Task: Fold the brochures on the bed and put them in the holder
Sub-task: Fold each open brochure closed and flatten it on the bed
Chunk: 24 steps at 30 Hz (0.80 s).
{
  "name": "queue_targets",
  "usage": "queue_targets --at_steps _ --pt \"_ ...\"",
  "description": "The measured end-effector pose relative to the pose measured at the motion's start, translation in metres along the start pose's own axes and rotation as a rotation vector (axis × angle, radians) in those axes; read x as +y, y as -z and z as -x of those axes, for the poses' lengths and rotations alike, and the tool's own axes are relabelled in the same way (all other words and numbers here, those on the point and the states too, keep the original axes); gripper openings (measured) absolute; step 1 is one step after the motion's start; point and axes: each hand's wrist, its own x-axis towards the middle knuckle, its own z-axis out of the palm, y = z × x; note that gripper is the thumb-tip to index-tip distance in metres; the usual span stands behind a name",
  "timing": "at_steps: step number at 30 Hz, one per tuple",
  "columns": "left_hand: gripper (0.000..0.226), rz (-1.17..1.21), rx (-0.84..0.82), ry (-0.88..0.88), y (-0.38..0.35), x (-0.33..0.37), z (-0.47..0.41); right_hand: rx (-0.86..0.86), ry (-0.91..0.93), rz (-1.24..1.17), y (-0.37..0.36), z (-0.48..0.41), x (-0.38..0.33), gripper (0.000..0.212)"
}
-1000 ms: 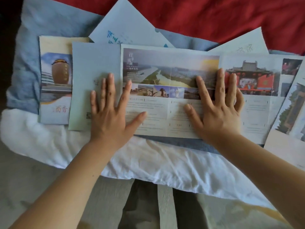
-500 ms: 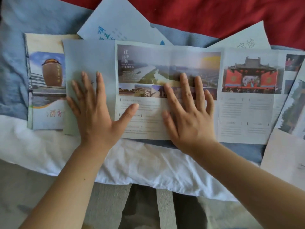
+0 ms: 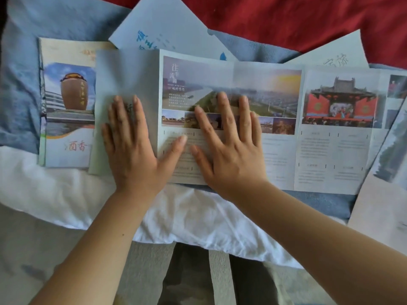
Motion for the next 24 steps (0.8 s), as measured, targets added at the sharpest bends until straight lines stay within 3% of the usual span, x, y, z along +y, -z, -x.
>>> queue_targets --at_steps 12,18,24 --pt "0.091 0.122 -0.049 -0.042 -0.002 0.036 0.012 0.03 0.051 -0.083 0.013 -0.005 0.023 0.056" --pt "0.086 0.121 -0.056 0.003 -0.008 0.069 0.014 0.106 -0.167 0.146 0.037 0.015 0.12 0.061" --pt "0.086 0.133 -0.096 -0.044 -0.018 0.125 0.027 0.163 -0.223 0.093 0.031 0.051 0.198 0.065"
